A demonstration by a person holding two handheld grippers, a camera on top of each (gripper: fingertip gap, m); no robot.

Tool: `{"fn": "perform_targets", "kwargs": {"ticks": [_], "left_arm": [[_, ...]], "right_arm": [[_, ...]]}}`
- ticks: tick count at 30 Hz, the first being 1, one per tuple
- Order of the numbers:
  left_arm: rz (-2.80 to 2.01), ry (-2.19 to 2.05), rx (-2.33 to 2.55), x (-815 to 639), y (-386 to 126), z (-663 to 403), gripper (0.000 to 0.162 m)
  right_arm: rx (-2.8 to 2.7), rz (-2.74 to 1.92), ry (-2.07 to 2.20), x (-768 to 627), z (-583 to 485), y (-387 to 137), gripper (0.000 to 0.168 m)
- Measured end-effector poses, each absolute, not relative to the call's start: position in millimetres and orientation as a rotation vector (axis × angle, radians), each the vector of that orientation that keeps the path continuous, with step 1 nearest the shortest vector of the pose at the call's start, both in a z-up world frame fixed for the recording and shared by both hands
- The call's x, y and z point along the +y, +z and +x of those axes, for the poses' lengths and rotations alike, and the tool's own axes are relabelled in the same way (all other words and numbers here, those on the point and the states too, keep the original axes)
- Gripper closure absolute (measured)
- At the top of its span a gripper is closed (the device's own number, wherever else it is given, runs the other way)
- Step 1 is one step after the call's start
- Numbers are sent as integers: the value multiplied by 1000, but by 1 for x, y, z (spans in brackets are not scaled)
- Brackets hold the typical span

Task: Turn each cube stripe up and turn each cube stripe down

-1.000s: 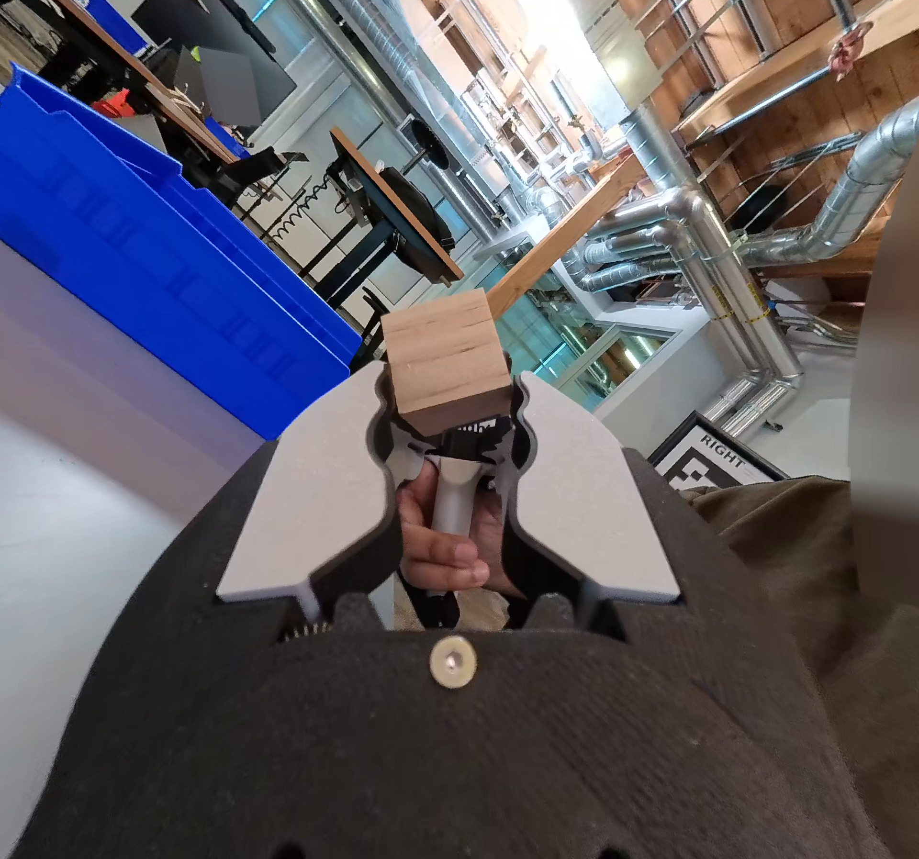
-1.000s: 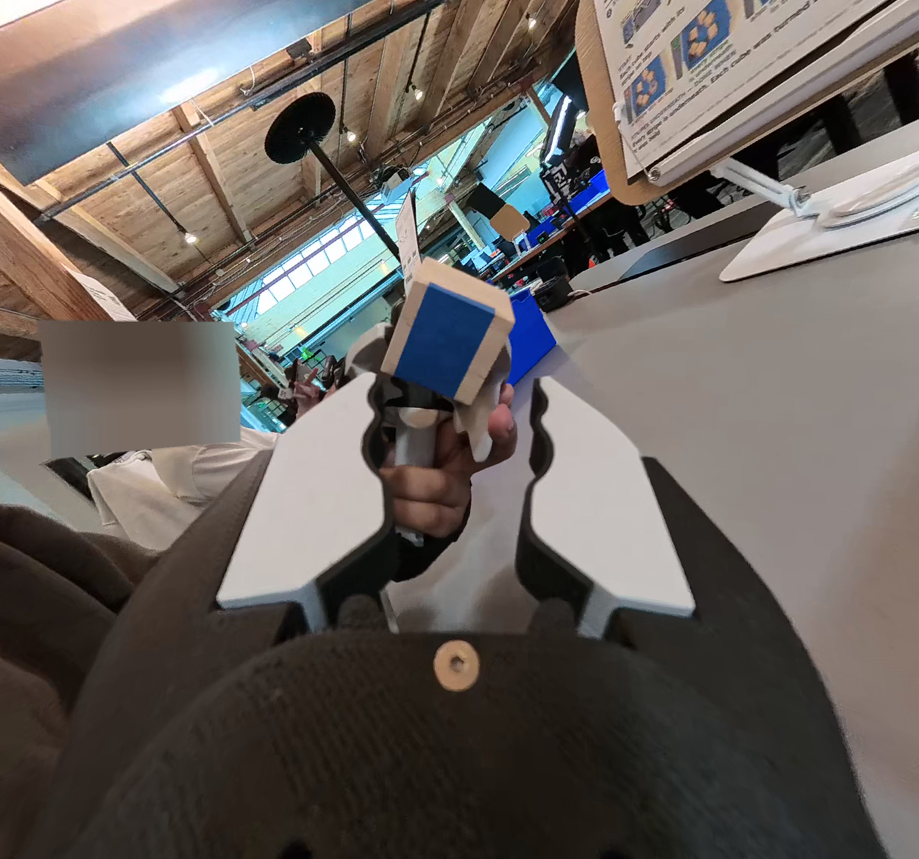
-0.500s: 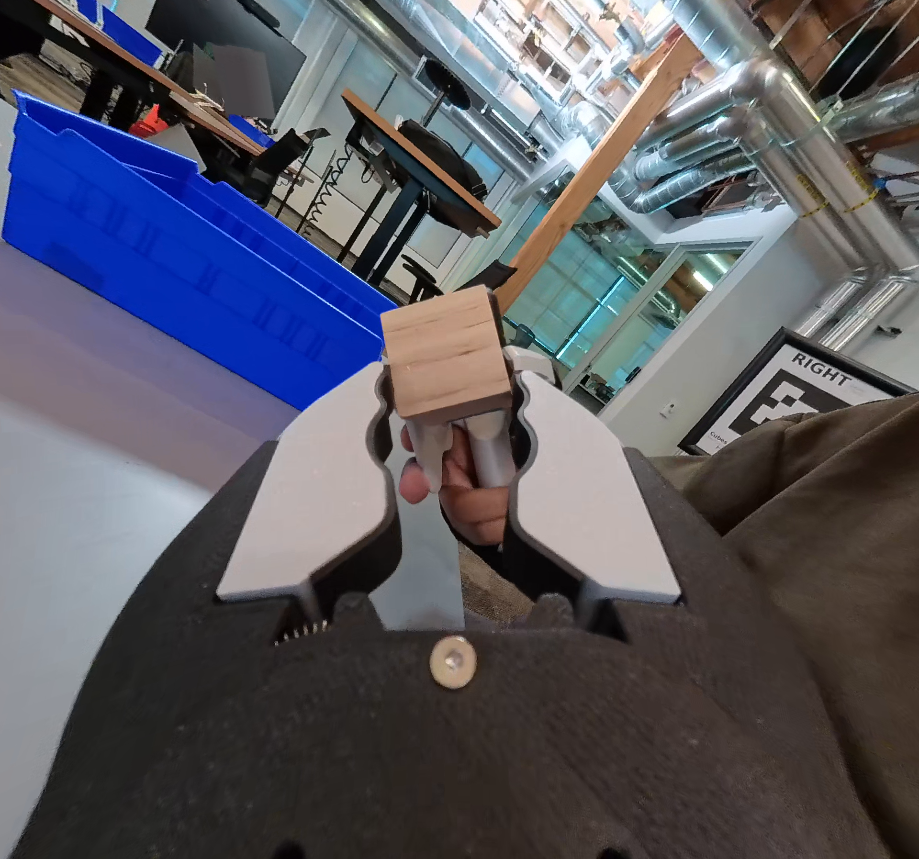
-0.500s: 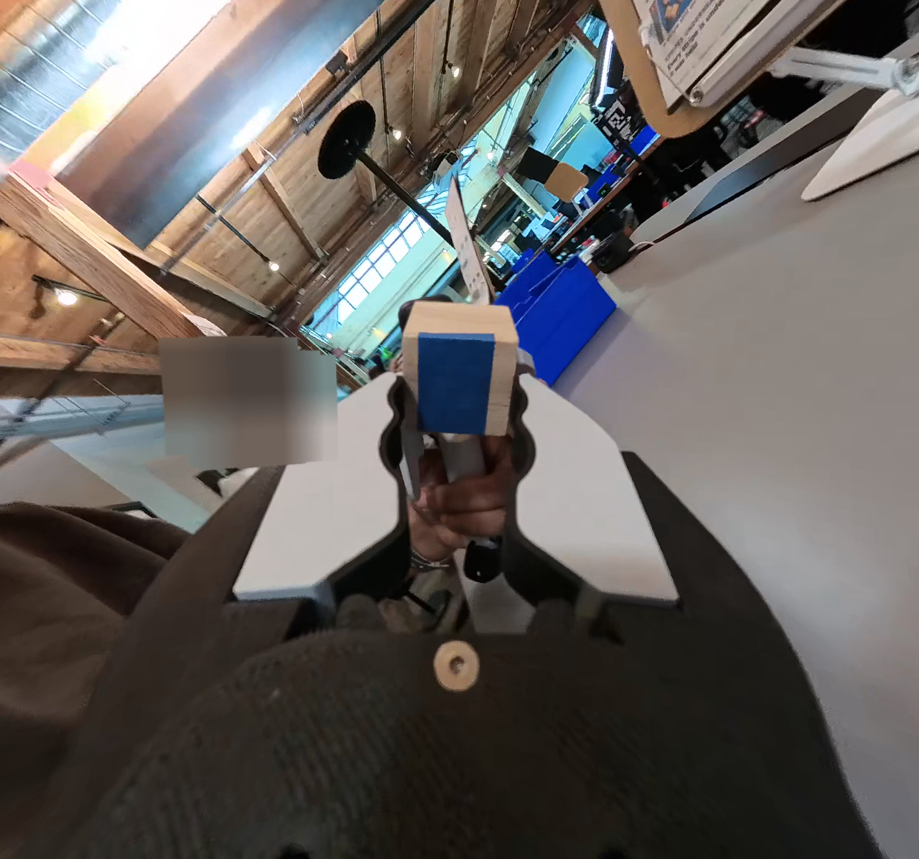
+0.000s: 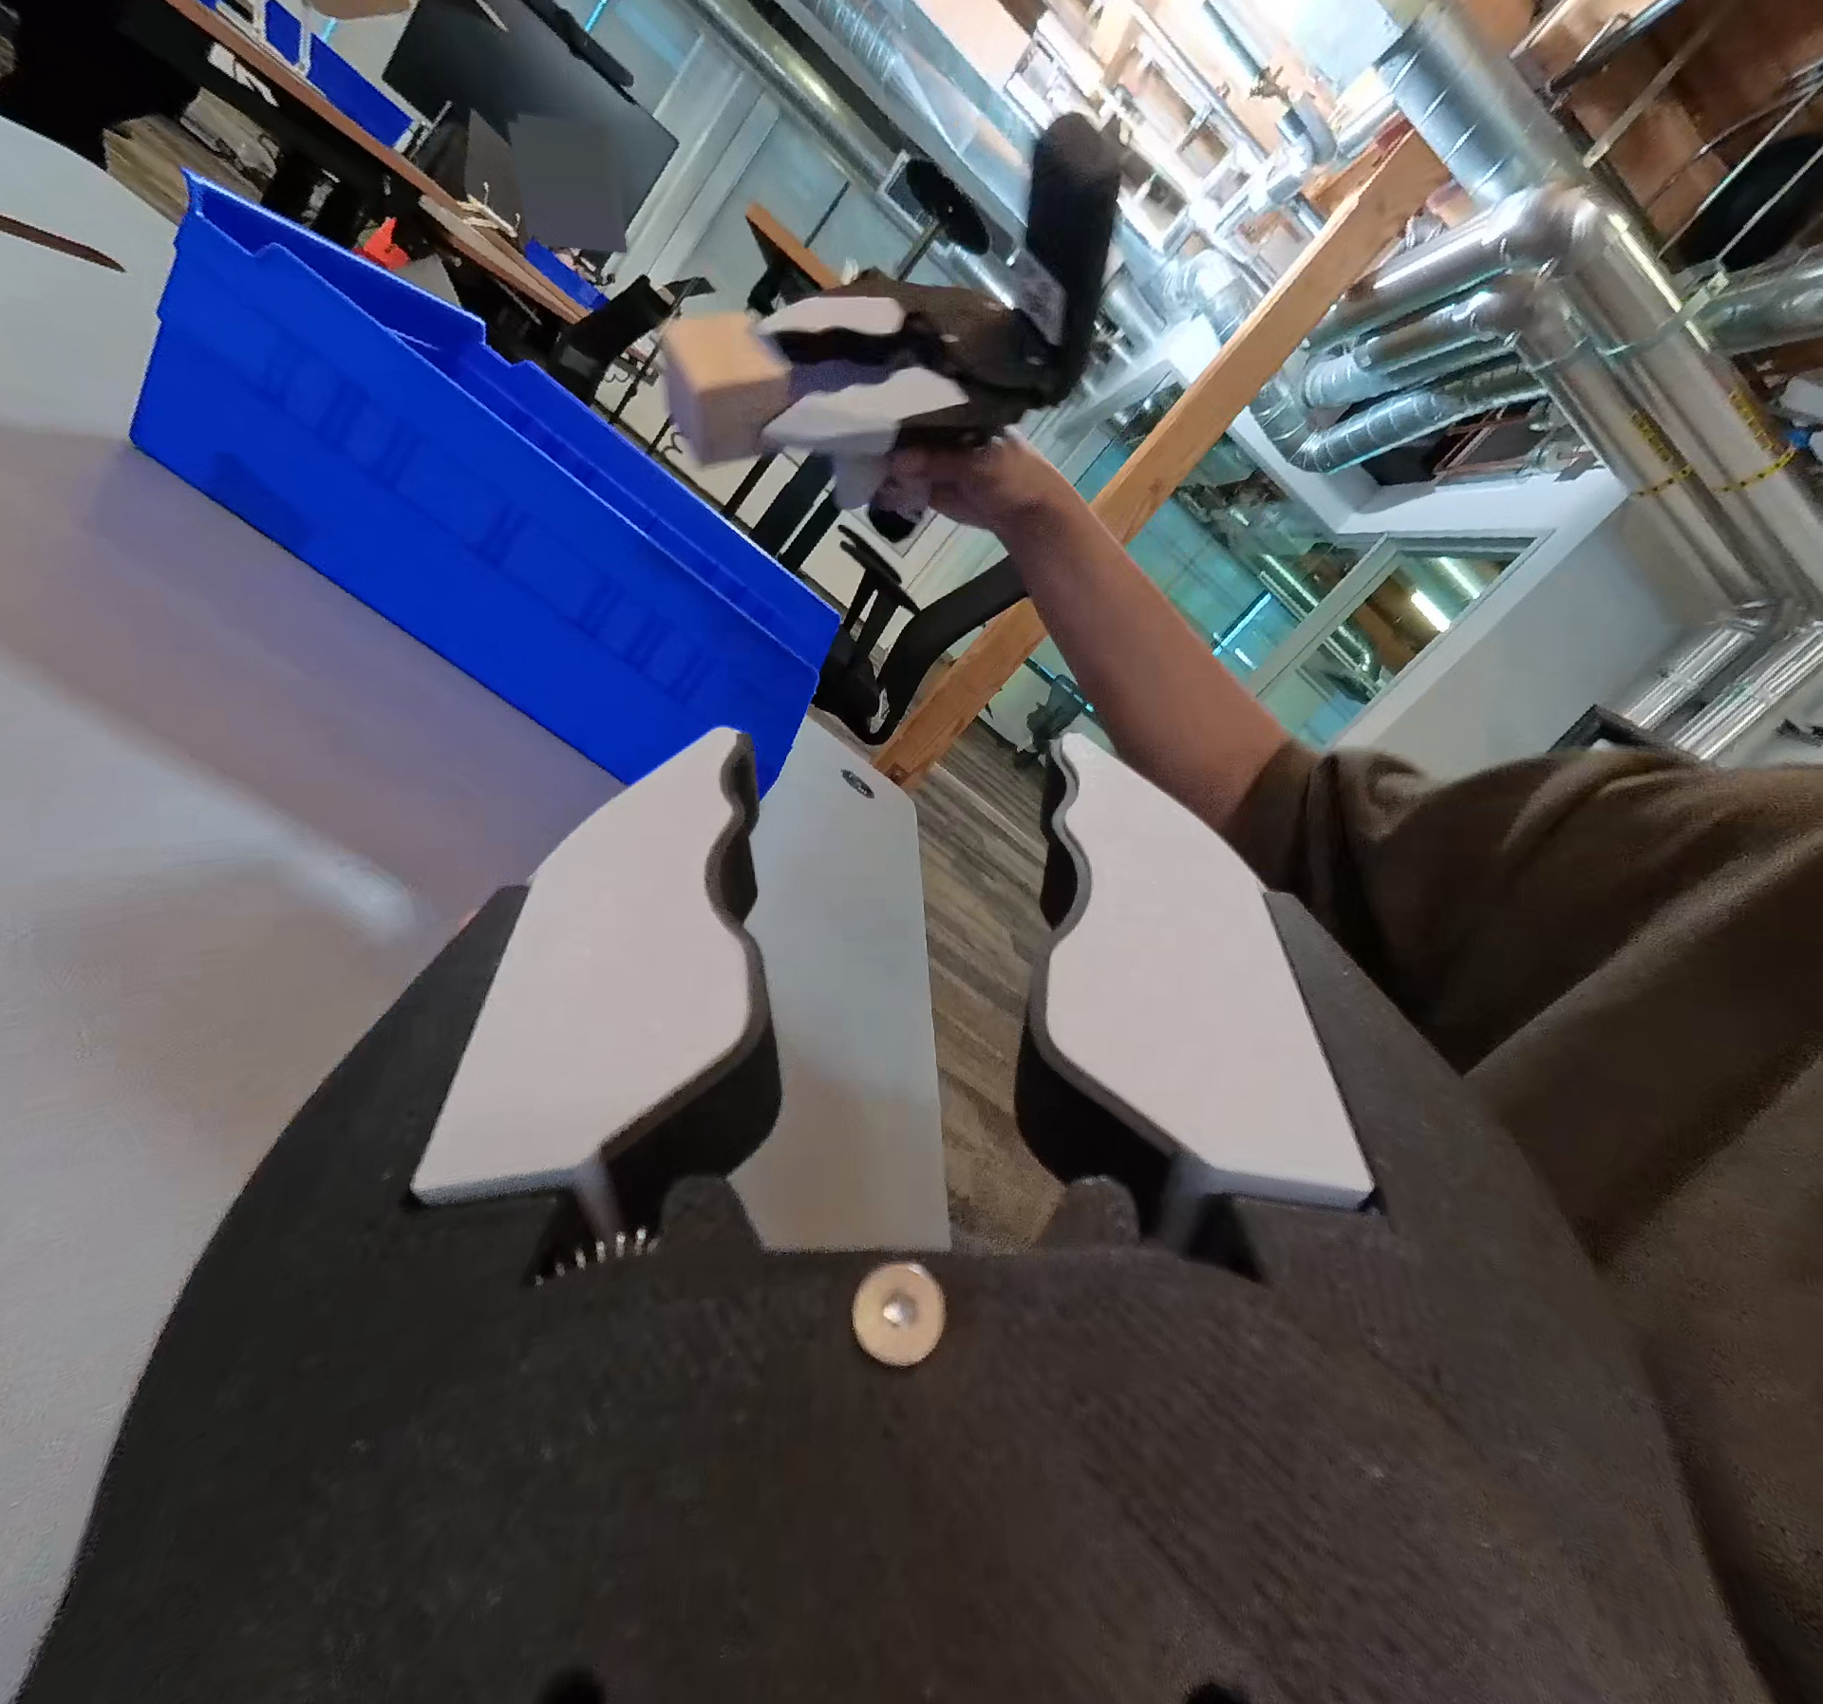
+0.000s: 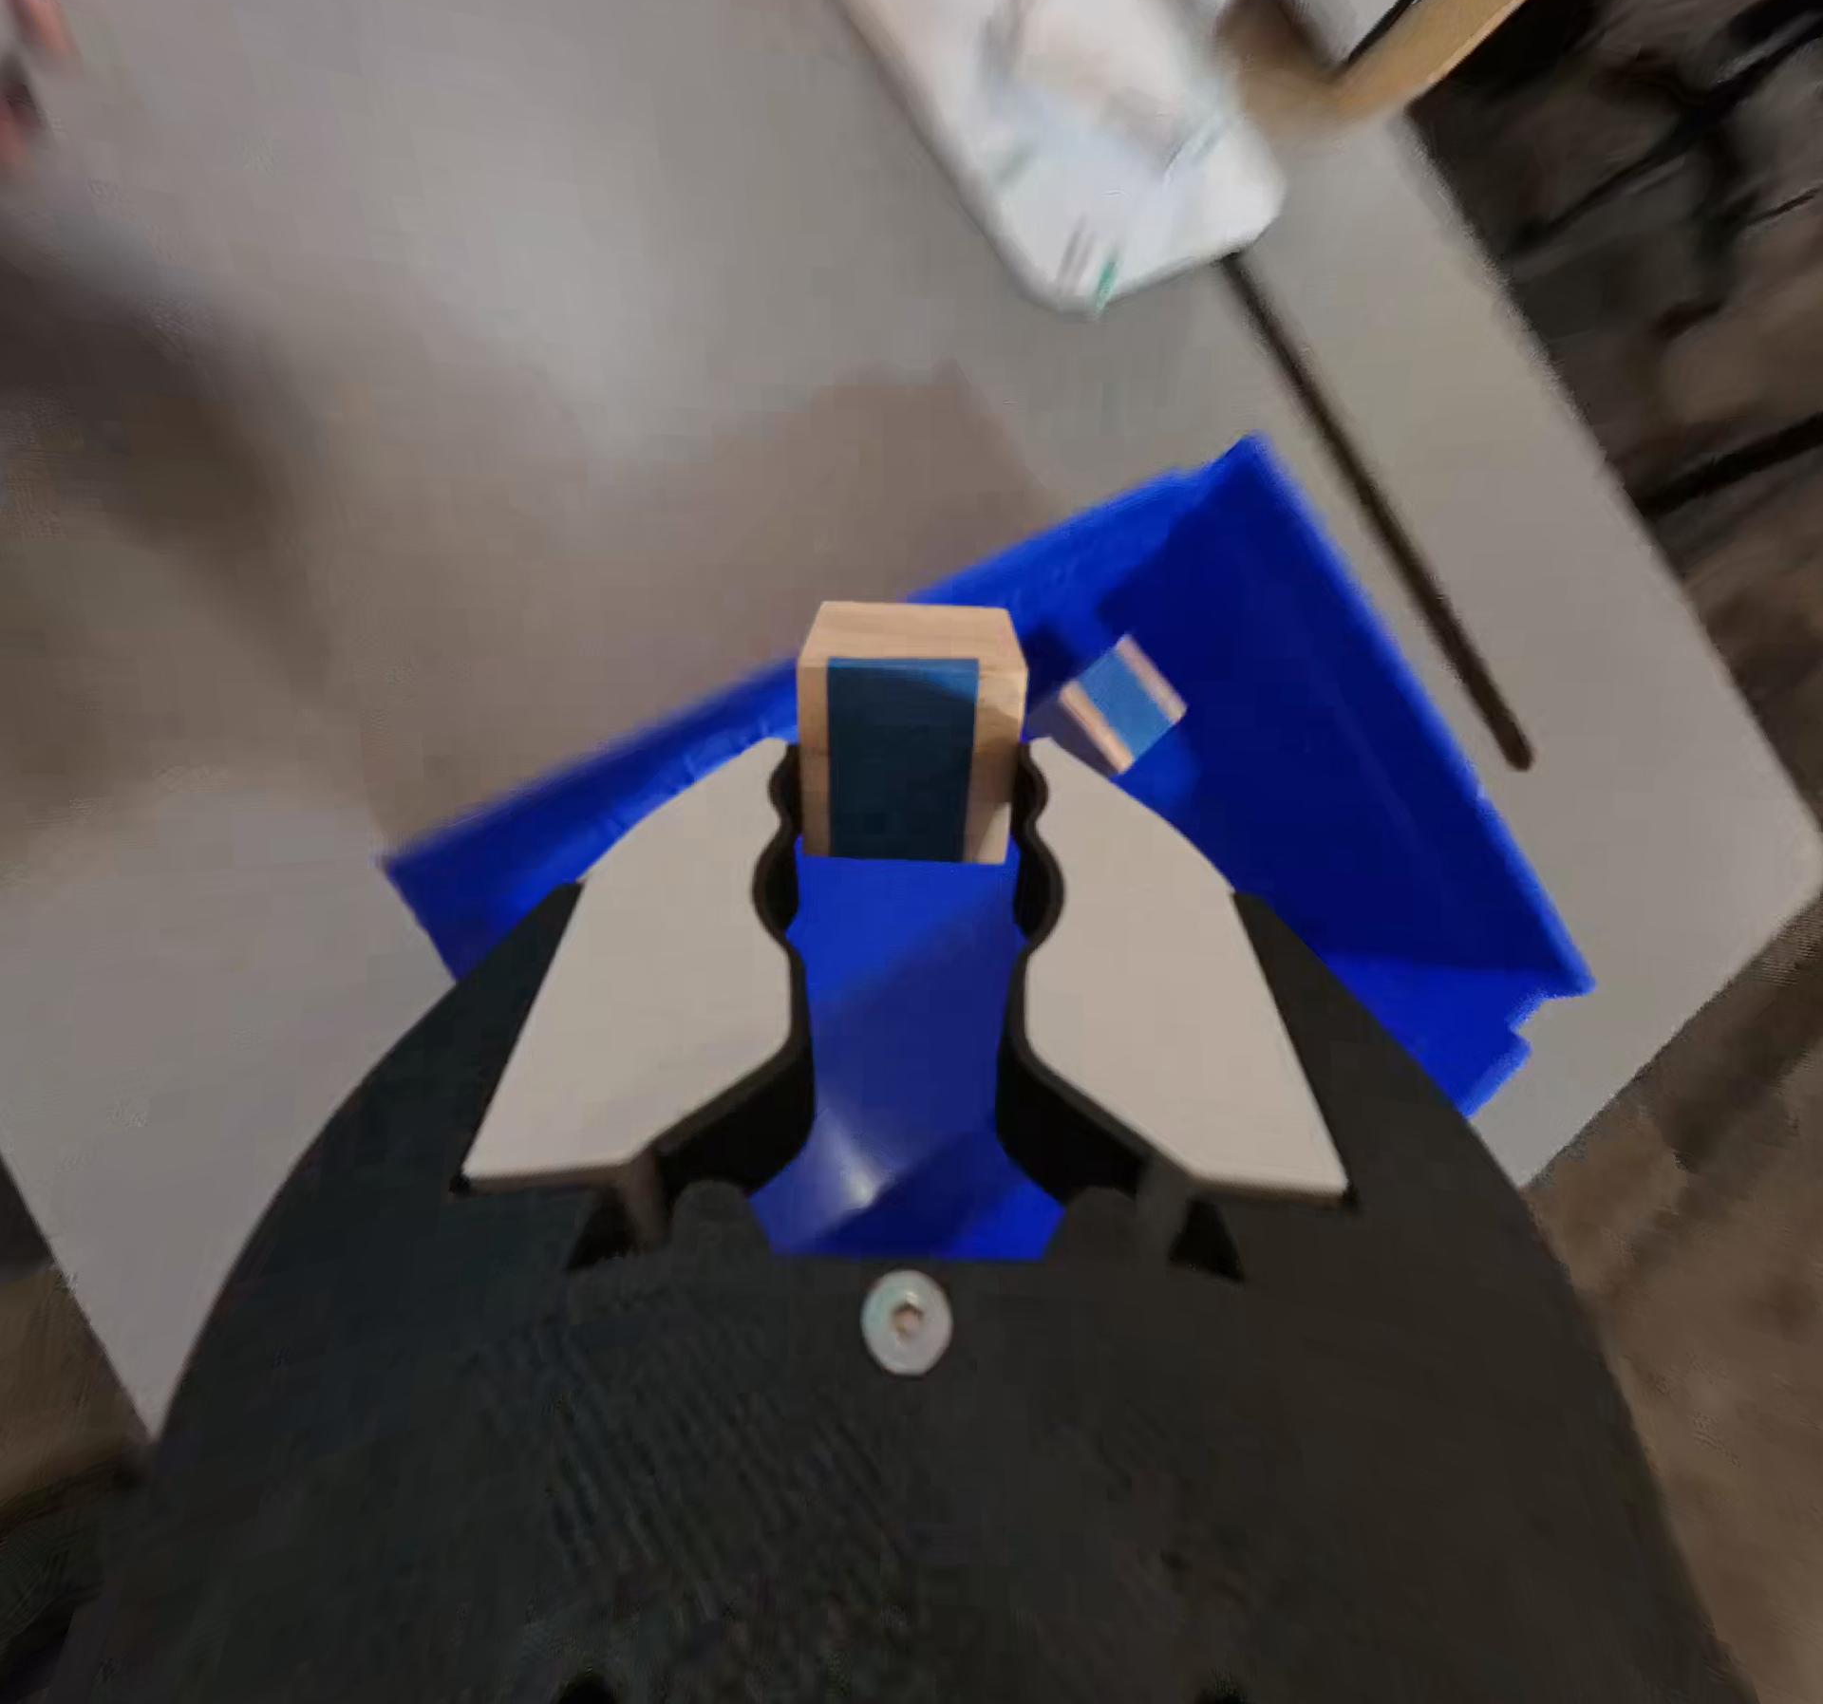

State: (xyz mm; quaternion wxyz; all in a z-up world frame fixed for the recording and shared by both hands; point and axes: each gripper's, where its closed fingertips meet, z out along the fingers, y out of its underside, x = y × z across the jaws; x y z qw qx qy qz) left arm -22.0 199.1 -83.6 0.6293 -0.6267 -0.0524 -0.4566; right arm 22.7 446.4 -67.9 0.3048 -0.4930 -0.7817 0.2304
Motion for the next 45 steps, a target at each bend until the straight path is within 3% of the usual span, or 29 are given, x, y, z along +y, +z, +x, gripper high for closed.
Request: {"fn": "perform_targets", "kwargs": {"ticks": [4, 7, 22, 29, 33, 38, 41, 45], "left_arm": [[-1478, -1025, -101, 200, -92, -23, 115], [-1482, -1047, -110, 199, -96, -25, 119], [-1702, -966, 50, 197, -136, 1, 113], [-1698, -896, 67, 190, -126, -15, 114], [-1653, -818, 63, 187, -107, -26, 111], [-1572, -514, -17, 178, -62, -82, 95], [-1486, -319, -154, 156, -15, -148, 91], [-1425, -53, -507, 90, 24, -268, 87]], "right_arm": [[-2434, -1172, 296, 471, 21, -146, 126], [-2605, -1092, 152, 482, 19, -173, 126], [-2844, -1077, 93, 485, 0, -194, 126], [-2677, -1123, 89, 479, 8, -143, 122], [-2403, -1232, 470, 418, -4, -75, 115], [-2049, -1167, 1080, 268, -14, -15, 112], [-1934, -1141, 1340, 184, -8, -30, 114], [-1851, -1238, 1609, 105, -7, -92, 118]]}}
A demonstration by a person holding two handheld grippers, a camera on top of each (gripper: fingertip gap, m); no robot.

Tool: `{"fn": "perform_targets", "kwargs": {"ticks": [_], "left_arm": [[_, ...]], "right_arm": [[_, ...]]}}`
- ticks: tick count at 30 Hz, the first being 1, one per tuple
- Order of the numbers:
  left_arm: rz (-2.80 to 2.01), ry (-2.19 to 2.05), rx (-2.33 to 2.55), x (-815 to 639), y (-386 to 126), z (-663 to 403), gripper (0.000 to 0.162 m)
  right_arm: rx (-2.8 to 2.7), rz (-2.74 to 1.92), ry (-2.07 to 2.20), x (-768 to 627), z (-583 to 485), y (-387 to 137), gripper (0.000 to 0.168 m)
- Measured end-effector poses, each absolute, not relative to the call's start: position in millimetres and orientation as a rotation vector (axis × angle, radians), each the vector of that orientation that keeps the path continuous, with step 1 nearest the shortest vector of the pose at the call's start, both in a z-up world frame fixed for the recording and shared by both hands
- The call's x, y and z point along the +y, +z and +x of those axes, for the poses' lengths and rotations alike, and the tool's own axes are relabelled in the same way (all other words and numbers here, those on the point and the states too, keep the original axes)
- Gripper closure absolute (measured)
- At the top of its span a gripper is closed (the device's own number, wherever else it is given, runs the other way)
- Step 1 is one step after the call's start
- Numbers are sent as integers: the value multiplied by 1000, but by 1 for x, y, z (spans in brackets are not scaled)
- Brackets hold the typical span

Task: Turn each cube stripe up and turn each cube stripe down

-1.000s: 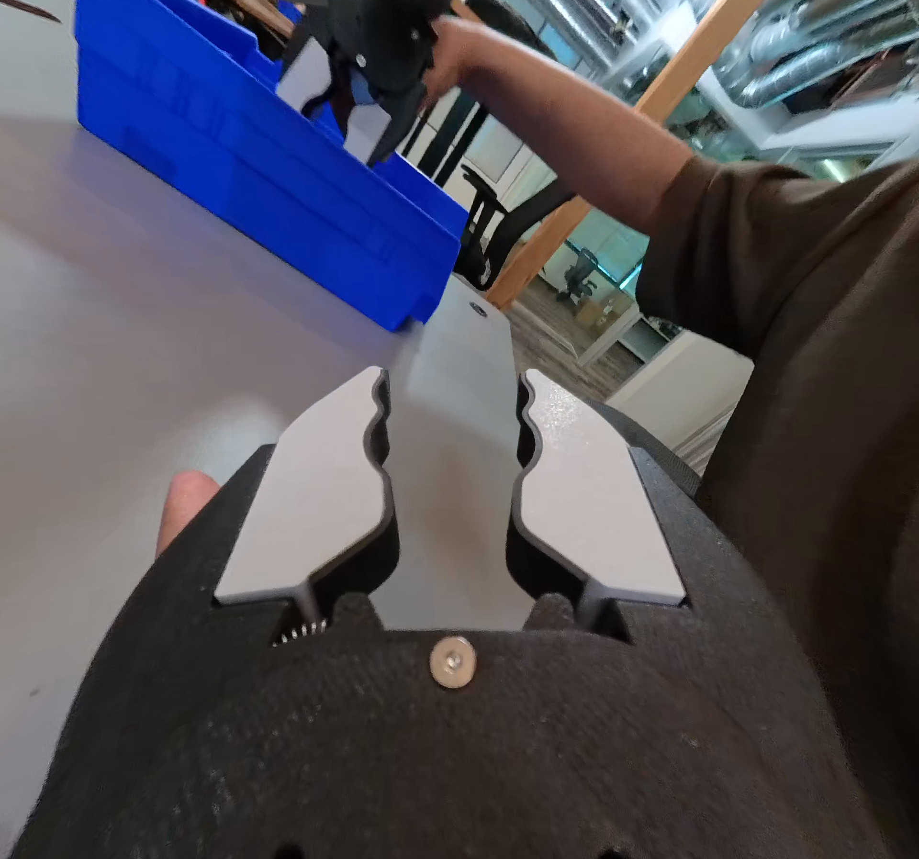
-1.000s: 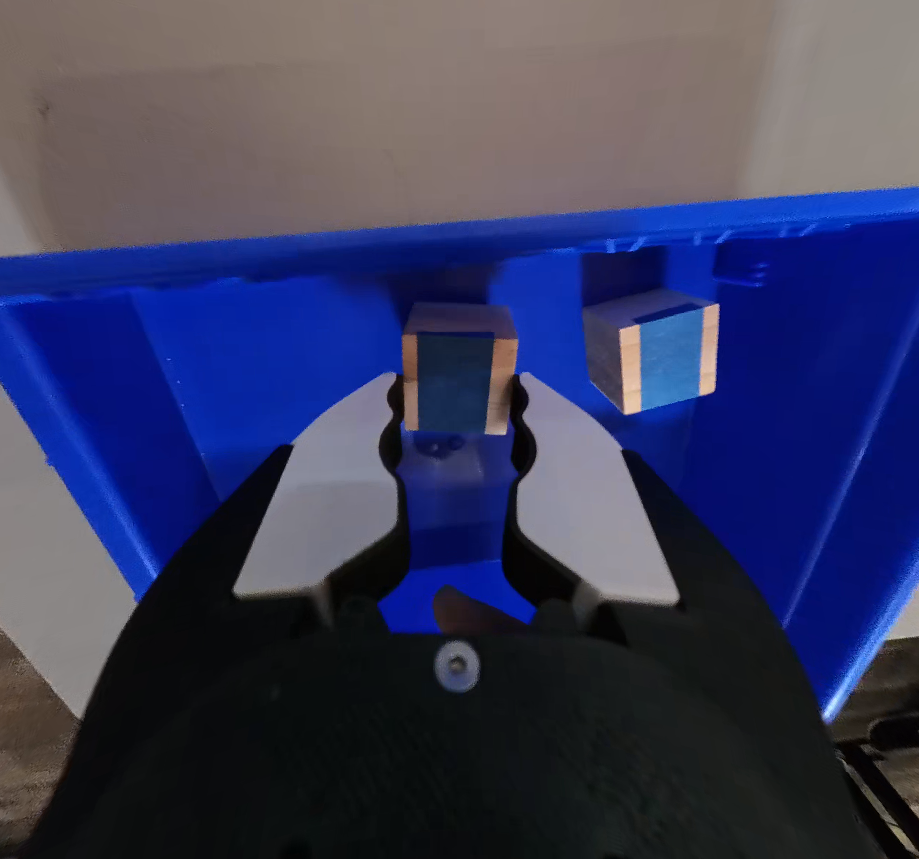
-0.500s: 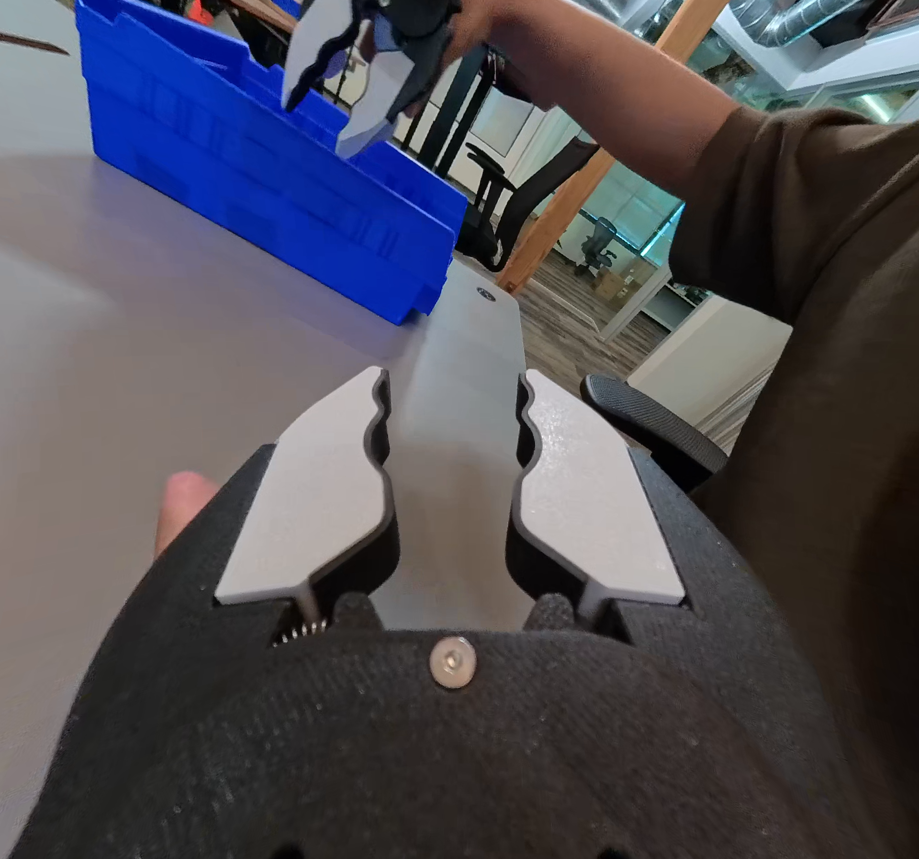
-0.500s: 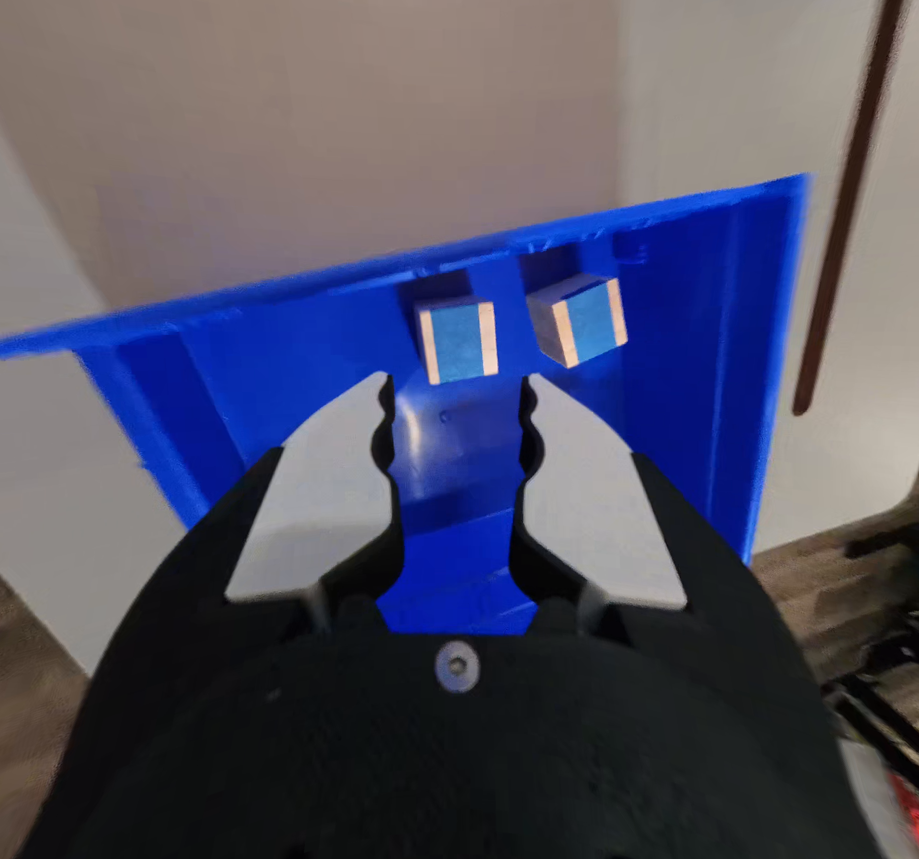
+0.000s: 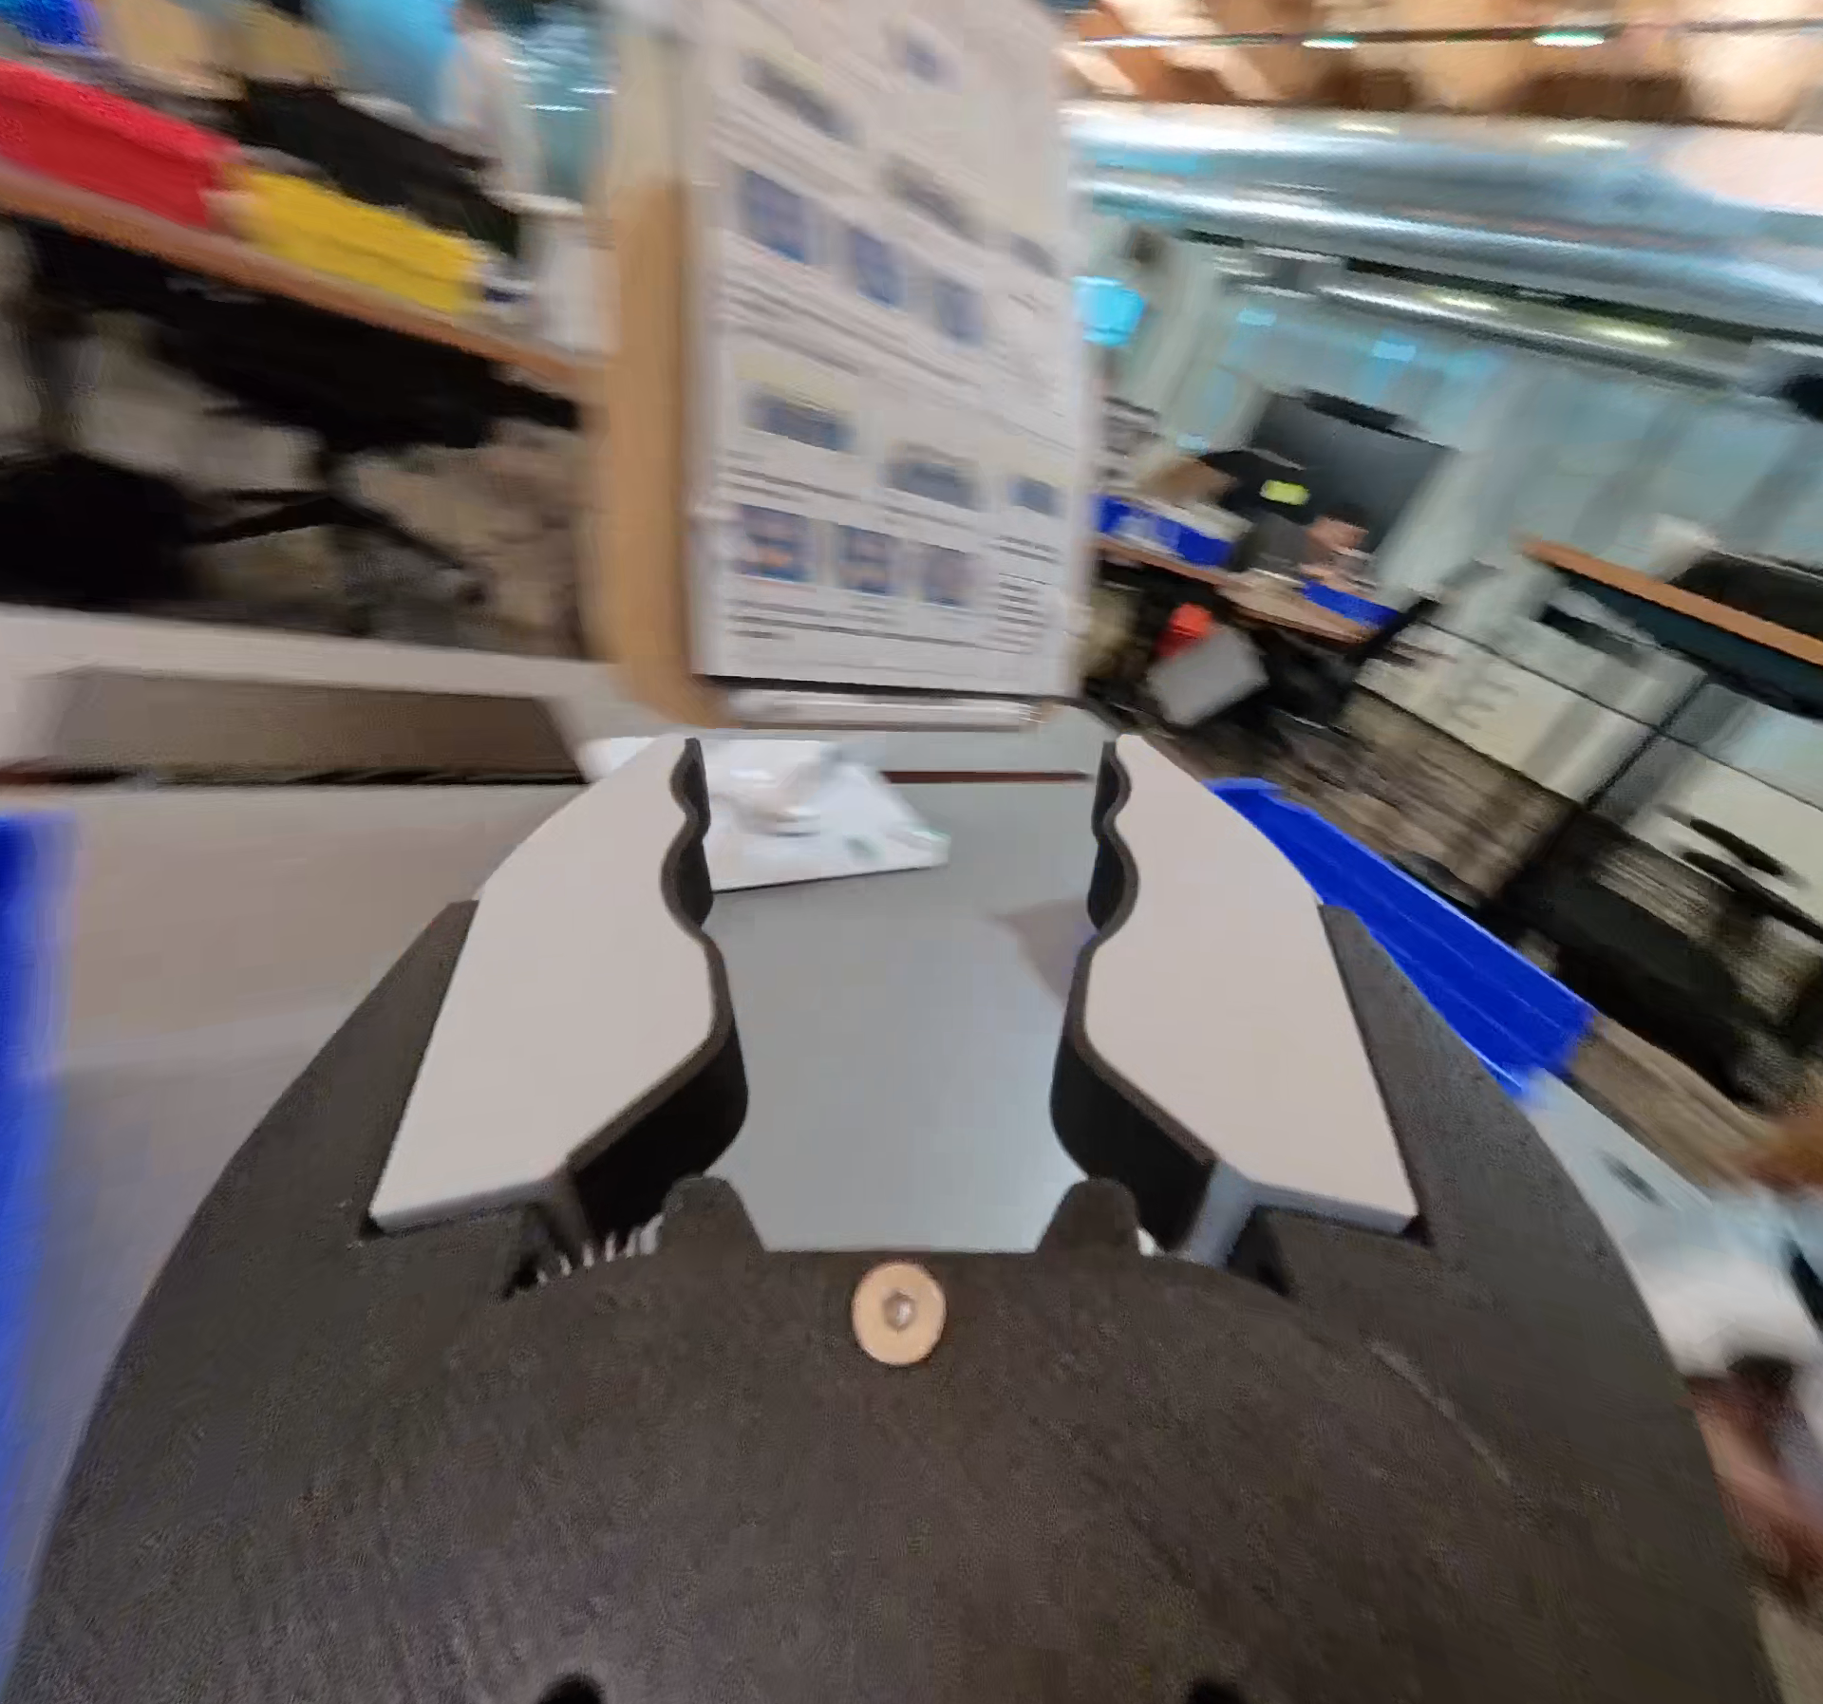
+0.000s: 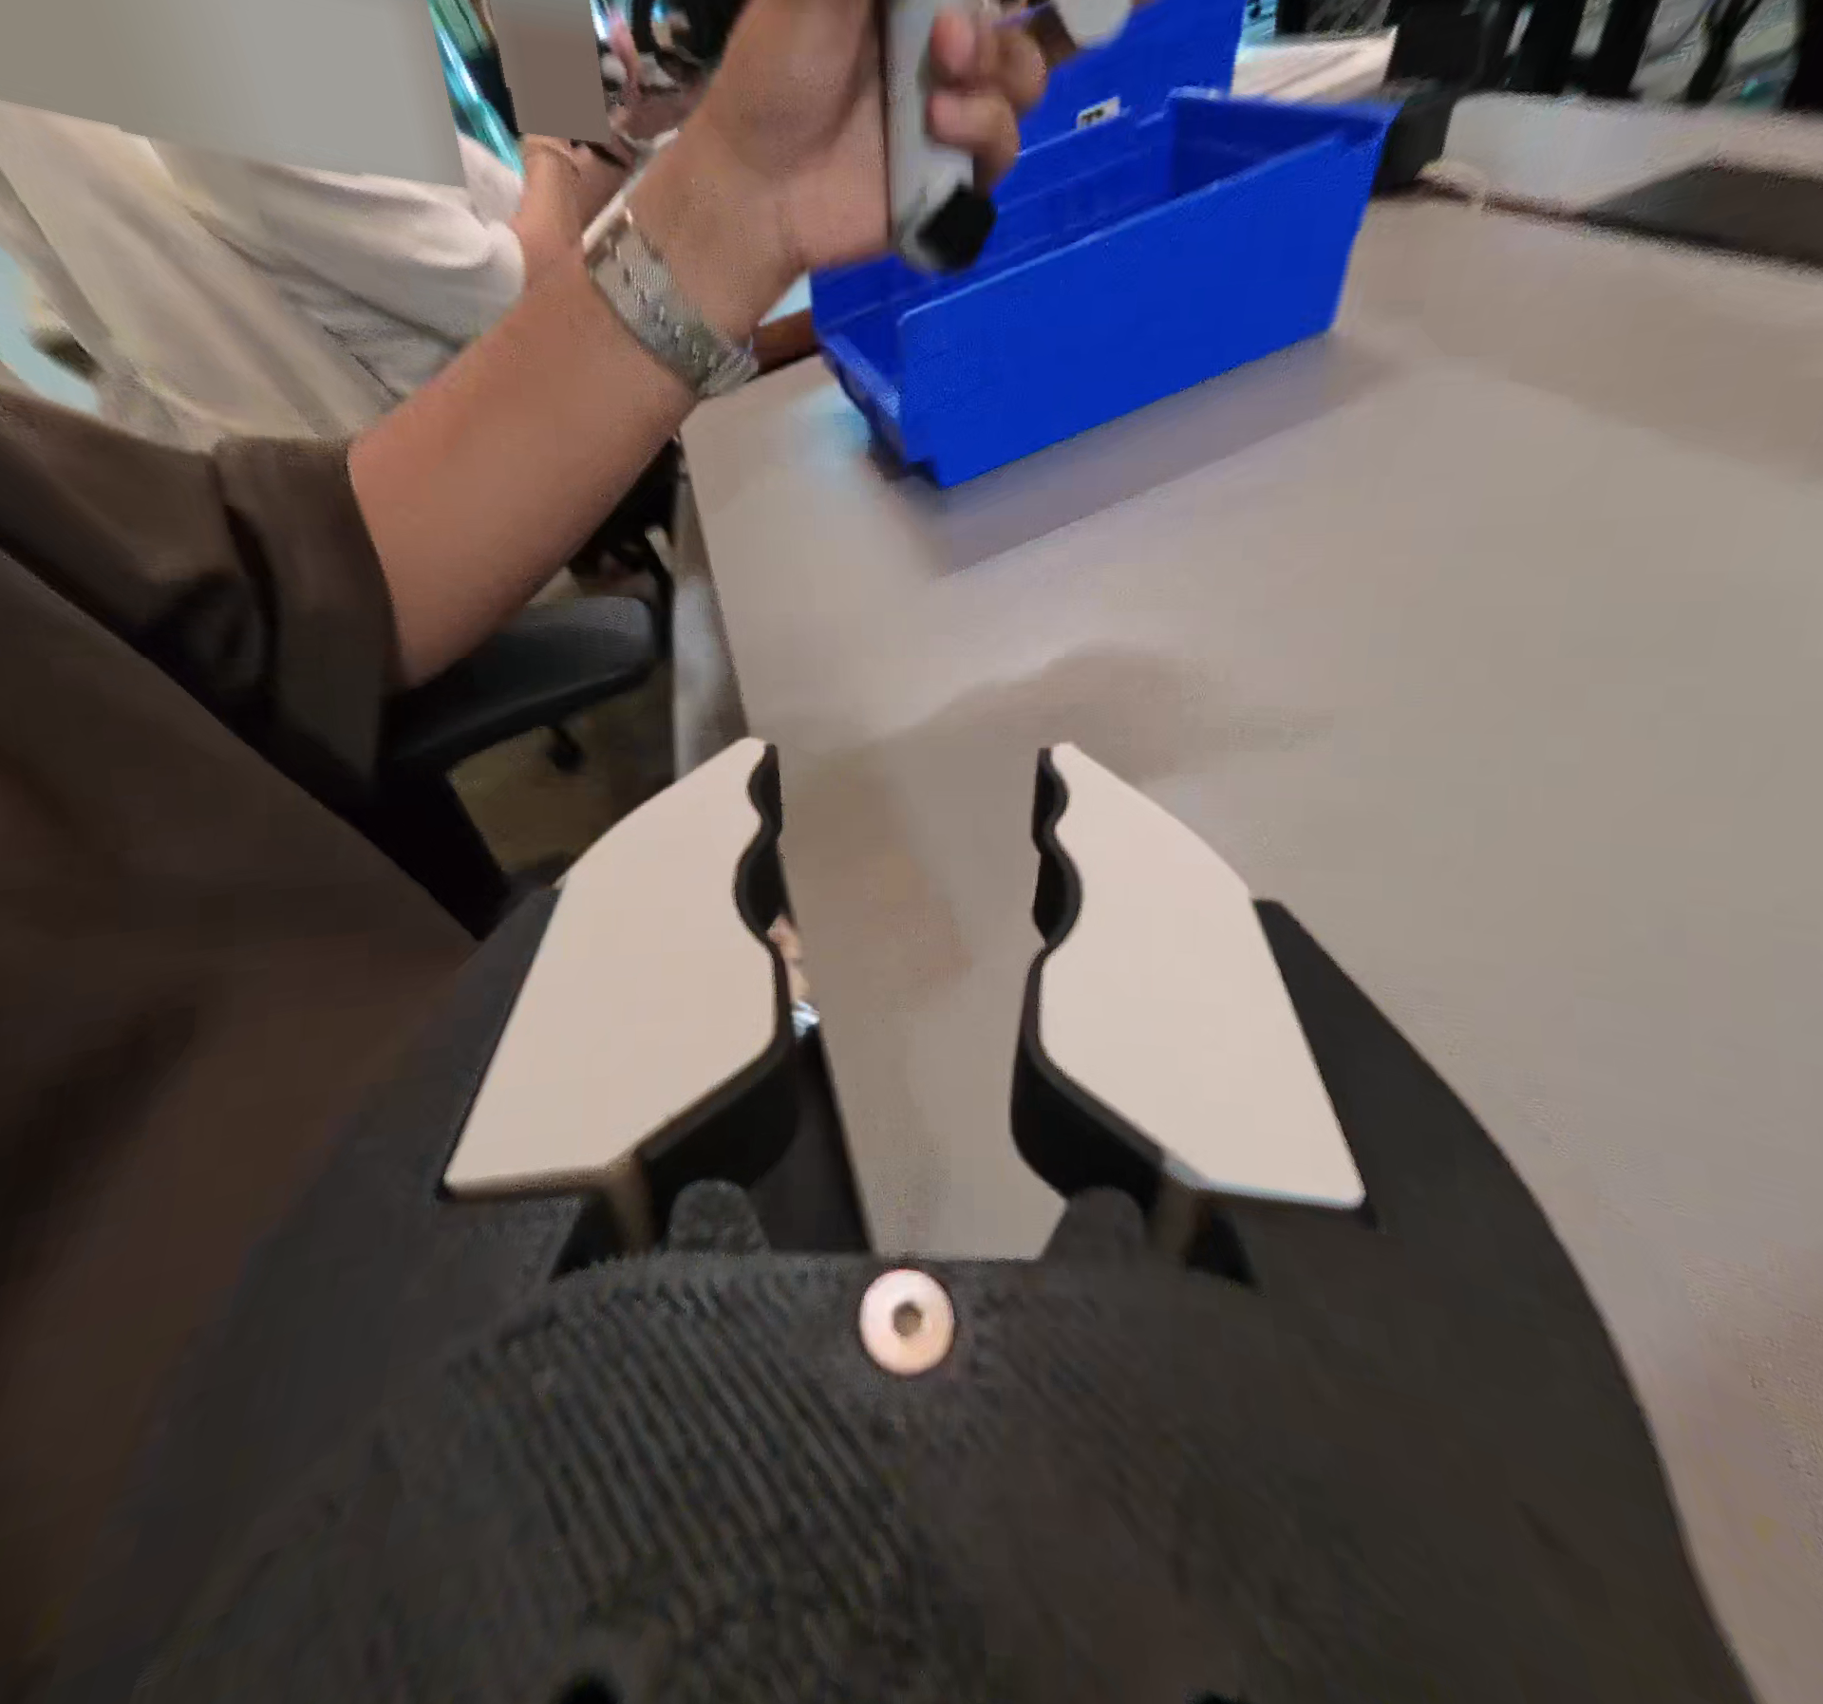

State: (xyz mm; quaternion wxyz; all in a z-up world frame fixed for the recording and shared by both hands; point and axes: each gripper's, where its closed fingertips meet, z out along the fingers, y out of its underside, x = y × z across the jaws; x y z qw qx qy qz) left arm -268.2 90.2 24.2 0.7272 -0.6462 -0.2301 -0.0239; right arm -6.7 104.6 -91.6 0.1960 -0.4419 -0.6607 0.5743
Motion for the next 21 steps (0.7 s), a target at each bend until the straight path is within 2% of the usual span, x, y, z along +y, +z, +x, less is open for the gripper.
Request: {"fn": "perform_targets", "kwargs": {"ticks": [3, 5, 10, 17, 18, 19, 21], "left_arm": [[-1464, 187, -799, 21, 3, -357, 87], [-1538, 326, -928, -18, -27, -402, 86], [-2032, 246, -1159, -50, -137, -432, 89], [-2297, 293, -1163, -37, -197, -444, 89], [-2299, 338, -1179, -40, -202, -448, 95], [-2254, 359, -1176, -38, -200, -451, 115], [-2130, 319, -1214, -35, -189, -452, 115]], "right_arm": [[-1677, -1469, 1857, 73, -7, -124, 123], [-1713, -1489, 1976, 55, 3, -127, 123], [-1695, -1376, 1715, 71, -4, -136, 133], [-1635, -1389, 1638, 87, 2, -136, 137], [-1621, -1387, 1629, 90, 0, -135, 138], [-1606, -1389, 1632, 93, -1, -133, 139], [-1573, -1407, 1654, 98, -3, -130, 140]]}}
